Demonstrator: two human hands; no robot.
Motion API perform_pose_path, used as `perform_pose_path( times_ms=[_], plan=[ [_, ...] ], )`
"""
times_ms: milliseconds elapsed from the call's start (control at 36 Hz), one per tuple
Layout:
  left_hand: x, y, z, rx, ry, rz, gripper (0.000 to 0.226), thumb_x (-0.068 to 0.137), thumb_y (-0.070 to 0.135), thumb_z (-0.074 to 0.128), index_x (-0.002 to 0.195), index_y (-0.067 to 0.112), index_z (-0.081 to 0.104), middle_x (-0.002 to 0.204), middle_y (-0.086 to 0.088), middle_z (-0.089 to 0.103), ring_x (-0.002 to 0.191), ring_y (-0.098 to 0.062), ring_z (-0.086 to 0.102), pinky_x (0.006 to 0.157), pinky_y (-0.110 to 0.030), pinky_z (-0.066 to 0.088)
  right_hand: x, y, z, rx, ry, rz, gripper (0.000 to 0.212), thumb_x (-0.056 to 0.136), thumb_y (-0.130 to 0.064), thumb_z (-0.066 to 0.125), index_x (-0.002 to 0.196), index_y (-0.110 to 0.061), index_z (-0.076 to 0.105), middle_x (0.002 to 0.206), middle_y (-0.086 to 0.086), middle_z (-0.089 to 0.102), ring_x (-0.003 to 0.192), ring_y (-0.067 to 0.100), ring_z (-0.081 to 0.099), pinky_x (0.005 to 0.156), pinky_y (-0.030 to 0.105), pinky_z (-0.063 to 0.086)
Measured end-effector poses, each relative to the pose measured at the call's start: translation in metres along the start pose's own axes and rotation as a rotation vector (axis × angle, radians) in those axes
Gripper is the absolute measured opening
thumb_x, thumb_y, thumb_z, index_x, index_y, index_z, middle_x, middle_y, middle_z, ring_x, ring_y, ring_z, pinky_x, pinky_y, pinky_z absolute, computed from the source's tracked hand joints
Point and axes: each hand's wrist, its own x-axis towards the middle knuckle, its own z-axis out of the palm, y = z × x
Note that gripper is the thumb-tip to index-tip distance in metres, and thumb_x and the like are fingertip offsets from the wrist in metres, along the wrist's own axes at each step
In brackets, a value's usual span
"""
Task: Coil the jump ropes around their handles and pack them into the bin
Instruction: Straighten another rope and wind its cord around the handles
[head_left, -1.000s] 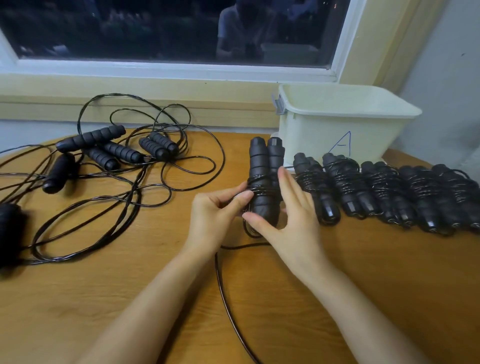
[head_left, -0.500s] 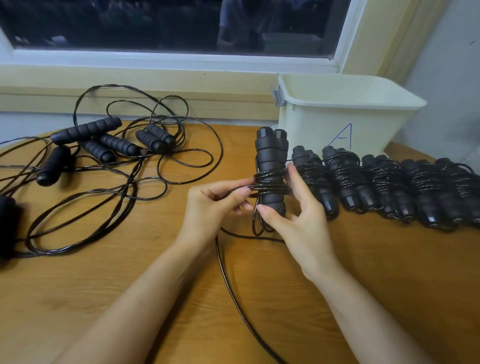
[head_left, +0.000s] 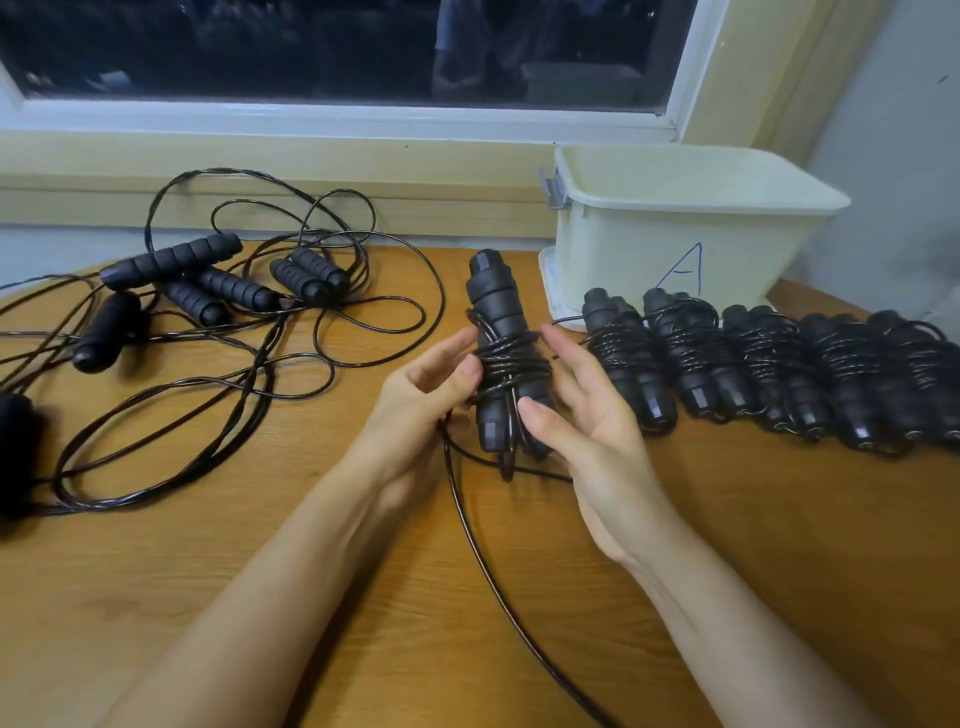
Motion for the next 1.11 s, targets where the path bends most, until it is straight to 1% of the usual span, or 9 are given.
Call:
perform_pose_path(
  times_ms=[83,278,389,528,611,722,861,972,1111],
  plan=[
    [-0.002,0.002,-0.001,0.041,-0.073,-0.002,0.065,0.078,0.037,0.07,0.135,0.009,0.057,0.127,-0.013,0.066,0.112,-0.022,0.065,0.081,-0.028,0.055,0.0,-0.001,0.001,0.004,-0.019,0.007,0.066,0.087,-0.017,0.067,0.147,-0.028,0.041,0.142,-0.01,0.056,0.133,0.008,0.05,0.108,0.037,0.045],
    [-0.001,-0.002,0.003,-0.042,0.12,0.009,0.06,0.071,0.022,0.073,0.127,0.004,0.062,0.108,-0.008,0.074,0.094,-0.019,0.072,0.071,-0.025,0.057,0.003,0.009,0.004,-0.133,0.02,-0.032,0.06,0.088,-0.04,0.065,0.143,-0.039,0.042,0.147,-0.011,0.048,0.136,0.003,0.044,0.114,0.037,0.039],
    [-0.002,-0.006,0.008,0.051,0.208,0.078,0.072,0.06,0.026,0.079,0.127,0.005,0.062,0.106,-0.003,0.075,0.099,-0.016,0.072,0.082,-0.028,0.057,0.002,0.011,0.009,-0.319,0.024,-0.043,0.089,0.076,-0.06,0.067,0.152,-0.037,0.027,0.145,-0.02,0.043,0.135,-0.003,0.04,0.112,0.03,0.039],
    [-0.005,-0.008,0.011,0.292,0.174,0.228,0.033,0.077,0.018,0.072,0.109,0.027,0.065,0.091,0.02,0.073,0.098,0.0,0.069,0.079,-0.015,0.053,0.002,0.011,0.008,-0.398,0.065,-0.082,0.079,0.087,-0.051,0.064,0.151,-0.037,0.021,0.137,-0.031,0.043,0.133,-0.007,0.04,0.112,0.031,0.04],
    [-0.004,-0.008,0.01,0.431,0.128,0.278,0.034,0.087,0.008,0.066,0.102,0.038,0.062,0.088,0.031,0.07,0.098,0.006,0.067,0.084,-0.015,0.052,0.001,0.009,0.007,-0.38,0.097,-0.102,0.068,0.089,-0.044,0.052,0.15,-0.034,0.024,0.128,-0.041,0.039,0.125,-0.021,0.038,0.102,0.011,0.036],
    [-0.005,-0.01,0.008,0.49,0.141,0.328,0.034,0.084,0.016,0.069,0.105,0.04,0.059,0.084,0.034,0.068,0.096,0.008,0.066,0.085,-0.014,0.051,0.001,0.006,0.006,-0.305,0.149,-0.097,0.062,0.093,-0.04,0.045,0.151,-0.022,0.033,0.12,-0.04,0.047,0.114,-0.025,0.045,0.09,0.002,0.038],
    [-0.007,-0.013,0.014,0.525,0.132,0.368,0.042,0.079,0.014,0.074,0.103,0.043,0.056,0.077,0.033,0.067,0.09,0.013,0.064,0.079,-0.008,0.049,0.002,0.004,0.005,-0.112,0.198,0.021,0.055,0.092,-0.058,0.041,0.139,-0.031,0.049,0.125,-0.017,0.064,0.12,-0.002,0.057,0.098,0.024,0.047],
    [-0.011,-0.013,0.019,0.519,0.085,0.345,0.044,0.066,0.038,0.072,0.107,0.044,0.057,0.085,0.034,0.068,0.097,0.009,0.065,0.083,-0.011,0.05,0.001,0.002,0.004,-0.017,0.244,0.086,0.046,0.083,-0.053,0.051,0.123,-0.03,0.056,0.109,-0.016,0.07,0.107,0.002,0.065,0.088,0.026,0.051],
    [-0.013,-0.011,0.018,0.528,0.018,0.325,0.046,0.064,0.039,0.074,0.105,0.049,0.056,0.089,0.033,0.069,0.101,0.006,0.065,0.087,-0.015,0.052,0.001,0.0,0.003,-0.026,0.256,0.068,0.052,0.084,-0.046,0.057,0.133,-0.028,0.053,0.121,-0.005,0.068,0.112,0.007,0.065,0.09,0.029,0.056]
  ],
)
